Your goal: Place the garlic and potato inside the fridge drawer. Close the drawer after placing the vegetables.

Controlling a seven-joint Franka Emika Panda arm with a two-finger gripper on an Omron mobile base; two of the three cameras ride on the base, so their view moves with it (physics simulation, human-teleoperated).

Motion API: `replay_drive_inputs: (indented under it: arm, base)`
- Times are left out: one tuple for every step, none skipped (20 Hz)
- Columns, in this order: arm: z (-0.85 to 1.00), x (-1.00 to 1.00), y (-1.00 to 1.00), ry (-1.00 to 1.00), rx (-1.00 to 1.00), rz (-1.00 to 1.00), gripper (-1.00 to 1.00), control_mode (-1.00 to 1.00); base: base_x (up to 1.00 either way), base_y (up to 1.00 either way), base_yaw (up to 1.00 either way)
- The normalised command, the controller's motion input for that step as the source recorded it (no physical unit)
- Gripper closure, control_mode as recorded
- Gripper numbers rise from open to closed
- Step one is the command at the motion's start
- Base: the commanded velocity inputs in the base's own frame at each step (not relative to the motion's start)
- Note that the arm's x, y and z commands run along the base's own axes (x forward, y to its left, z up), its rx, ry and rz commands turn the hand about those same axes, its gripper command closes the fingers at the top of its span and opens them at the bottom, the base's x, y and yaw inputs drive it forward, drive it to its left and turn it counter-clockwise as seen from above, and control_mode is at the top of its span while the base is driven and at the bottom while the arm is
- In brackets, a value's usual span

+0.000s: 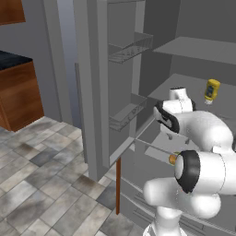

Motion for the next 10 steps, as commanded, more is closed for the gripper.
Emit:
replay_drive_inputs:
  arm:
    - [0.74, -0.88, 0.62, -0.14, -0.09, 0.00, -1.00, -1.00]
    - [0.79, -0.79, 0.64, -0.13, -0.07, 0.00, -1.00, -1.00]
    - [0.77, -0.79, 0.94, -0.11, -0.11, 0.00, -1.00, -1.00]
    - [0.71, -1.00, 0.68, -0.13, -0.07, 0.00, -1.00, -1.00]
    - [0.69, -1.00, 0.54, -0.16, -0.05, 0.01, -1.00, -1.00]
    - [0.64, -0.83, 0.79, -0.12, -0.08, 0.03, -1.00, -1.00]
    - [0.66, -0.84, 0.86, -0.09, -0.08, 0.03, -1.00, -1.00]
    - [0.54, -1.00, 0.52, -0.14, -0.05, 0.03, -1.00, -1.00]
    - [0.46, -0.88, 0.47, -0.14, -0.03, 0.06, -1.00, -1.00]
    - [0.31, -0.69, 0.80, -0.07, -0.05, 0.08, -1.00, -1.00]
  base:
    - [0.00, 0.00, 0.00]
    - [0.00, 0.00, 0.00]
    - [0.00, 0.00, 0.00]
    - [0.00, 0.00, 0.00]
    - [0.00, 0.00, 0.00]
    - [0.00, 0.00, 0.00]
    - [0.00, 0.00, 0.00]
    - [0.00, 0.00, 0.00]
    - [0.00, 0.00, 0.00]
    - [0.00, 0.00, 0.00]
